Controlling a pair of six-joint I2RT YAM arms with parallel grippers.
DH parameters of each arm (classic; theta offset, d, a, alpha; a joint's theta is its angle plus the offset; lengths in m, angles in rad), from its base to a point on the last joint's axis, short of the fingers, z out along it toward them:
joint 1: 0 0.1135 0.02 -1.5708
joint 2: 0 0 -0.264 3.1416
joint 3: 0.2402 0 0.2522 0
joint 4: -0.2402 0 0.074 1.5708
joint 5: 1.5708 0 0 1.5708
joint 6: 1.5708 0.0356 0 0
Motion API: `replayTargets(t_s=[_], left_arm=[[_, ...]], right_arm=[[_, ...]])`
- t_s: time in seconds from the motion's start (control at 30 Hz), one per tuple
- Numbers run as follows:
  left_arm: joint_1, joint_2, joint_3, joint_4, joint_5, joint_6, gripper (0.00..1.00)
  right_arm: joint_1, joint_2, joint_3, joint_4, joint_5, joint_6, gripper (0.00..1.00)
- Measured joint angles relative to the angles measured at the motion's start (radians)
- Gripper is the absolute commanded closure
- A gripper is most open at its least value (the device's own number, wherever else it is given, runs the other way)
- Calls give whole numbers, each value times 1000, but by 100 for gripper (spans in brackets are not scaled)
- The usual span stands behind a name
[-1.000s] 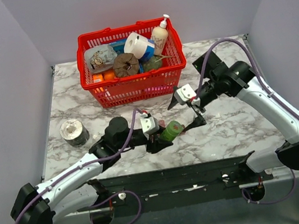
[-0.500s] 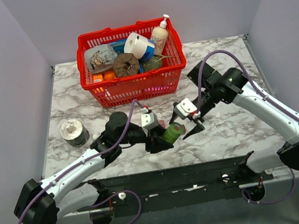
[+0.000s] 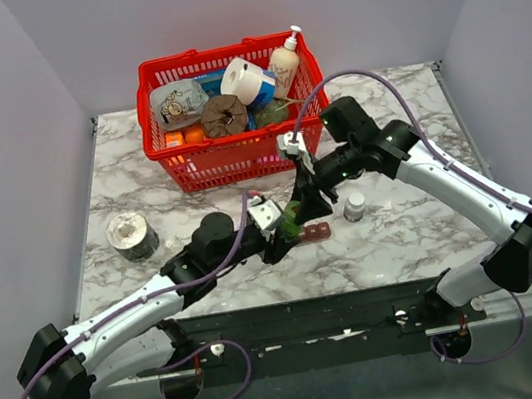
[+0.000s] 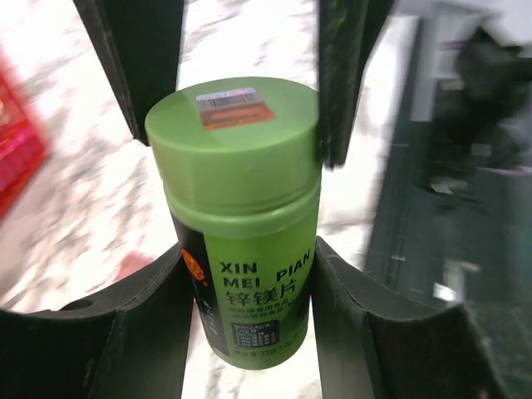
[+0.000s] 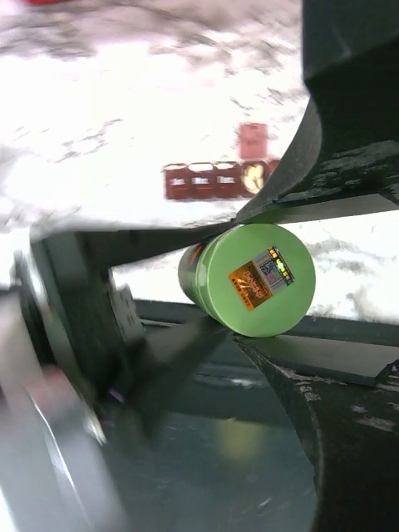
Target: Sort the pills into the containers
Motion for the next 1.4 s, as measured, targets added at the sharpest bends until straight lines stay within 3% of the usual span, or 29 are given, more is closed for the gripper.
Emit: replayTargets(t_s=[0.13, 0.23, 0.27, 0.3, 0.37, 0.43, 0.63, 0.83, 0.93, 1.17, 1.27, 1.4], left_arm=[[-76, 64, -5, 8, -294, 79, 100], [-104, 120, -5, 68, -404, 128, 100], [-107, 130, -5, 83, -417, 135, 100], [-108, 137, -5, 97, -426, 141, 100], [-107, 139, -5, 125, -426, 147, 100], [-97, 134, 15, 162, -365, 143, 100], [26, 86, 22, 213, -23, 41, 100], [106, 57, 21, 165, 277, -47, 100], [115, 66, 23, 134, 392, -82, 100], [120, 146, 53, 121, 525, -147, 100], [123, 158, 61, 124, 541, -157, 100], [128, 159, 61, 125, 552, -168, 100]], right_arm=[[-54, 16, -88, 132, 107, 308, 83], [-114, 31, -119, 172, 102, 467, 53], [-124, 34, -119, 179, 100, 496, 33], [-130, 35, -119, 186, 97, 510, 23], [-134, 34, -111, 182, 72, 509, 7], [-132, 36, -88, 146, 36, 459, 1], [-132, 2, 11, 19, -72, 122, 0], [-130, -84, 23, -248, -193, -484, 0], [-106, -82, 22, -325, -222, -661, 1], [-37, -79, -19, -344, -228, -777, 10], [-29, -79, -21, -336, -226, -772, 19], [-27, -80, -33, -298, -216, -734, 39]])
